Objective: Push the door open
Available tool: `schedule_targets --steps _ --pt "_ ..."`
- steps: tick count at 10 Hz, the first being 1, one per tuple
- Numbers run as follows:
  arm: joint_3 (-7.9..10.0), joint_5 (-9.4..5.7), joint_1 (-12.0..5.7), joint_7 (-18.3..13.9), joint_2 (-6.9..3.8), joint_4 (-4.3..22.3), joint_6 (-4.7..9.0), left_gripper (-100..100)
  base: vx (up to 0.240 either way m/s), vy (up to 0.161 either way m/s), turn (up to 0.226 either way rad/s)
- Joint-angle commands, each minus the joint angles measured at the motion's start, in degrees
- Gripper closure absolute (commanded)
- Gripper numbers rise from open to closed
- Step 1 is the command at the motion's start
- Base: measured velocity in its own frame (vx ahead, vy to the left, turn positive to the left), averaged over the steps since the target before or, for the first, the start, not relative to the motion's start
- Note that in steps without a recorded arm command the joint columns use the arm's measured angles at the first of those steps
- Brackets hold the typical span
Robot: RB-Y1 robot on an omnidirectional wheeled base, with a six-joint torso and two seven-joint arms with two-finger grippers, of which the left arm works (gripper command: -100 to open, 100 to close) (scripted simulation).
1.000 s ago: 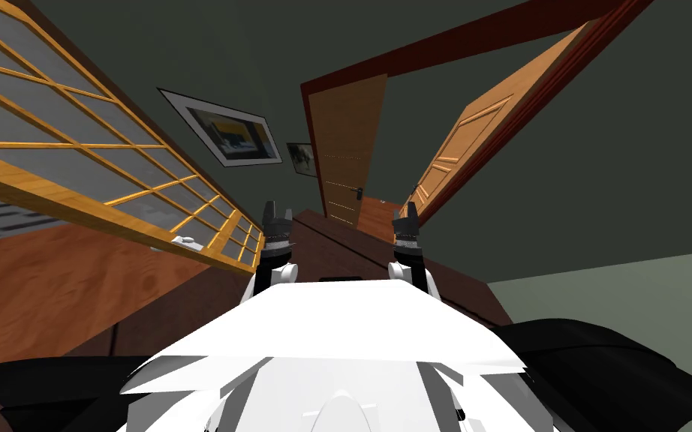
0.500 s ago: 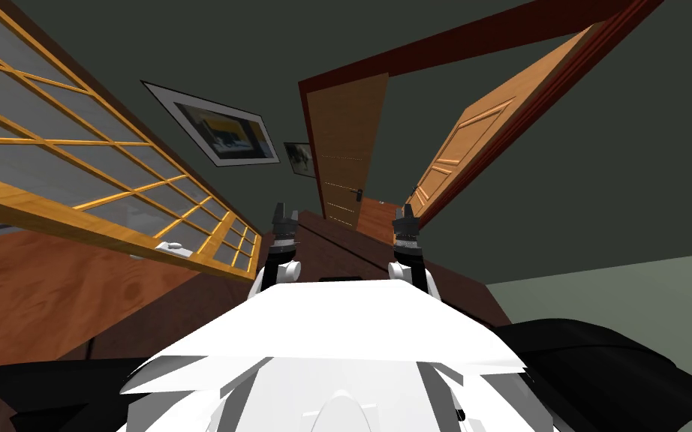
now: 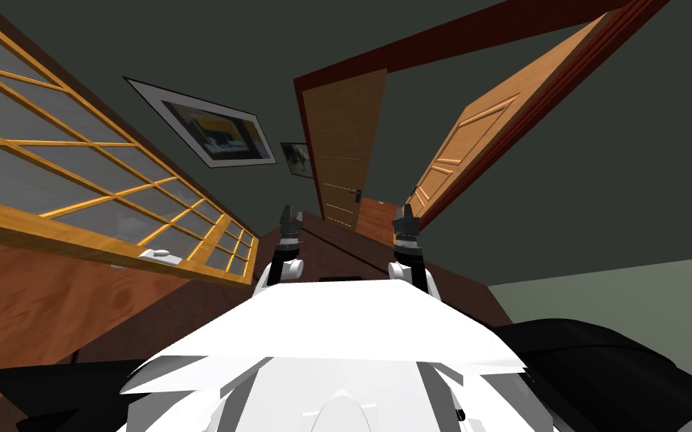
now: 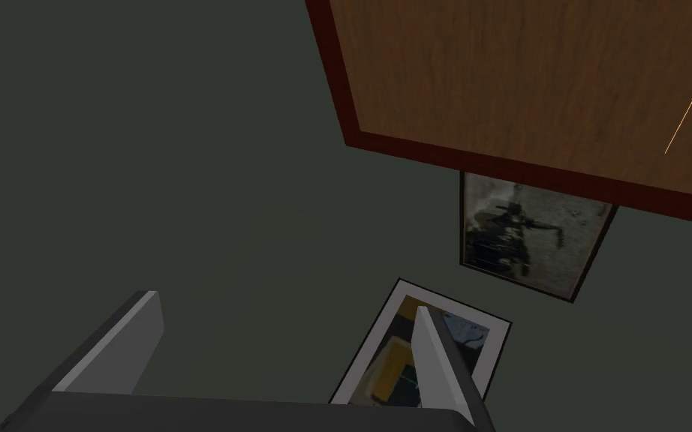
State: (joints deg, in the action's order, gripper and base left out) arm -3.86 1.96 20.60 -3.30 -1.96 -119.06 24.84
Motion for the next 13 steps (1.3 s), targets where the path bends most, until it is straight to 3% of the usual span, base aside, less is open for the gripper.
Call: schedule_targets --steps 1,13 --pt "-0.26 0.11 -1.33 0.0 -0.18 2.4 0.3 -100 0.094 -0.019 -0.021" --pt "-1.68 0.27 -11.59 -0.9 -2.2 19.4 0.33 -100 0.098 -0.012 -0.025"
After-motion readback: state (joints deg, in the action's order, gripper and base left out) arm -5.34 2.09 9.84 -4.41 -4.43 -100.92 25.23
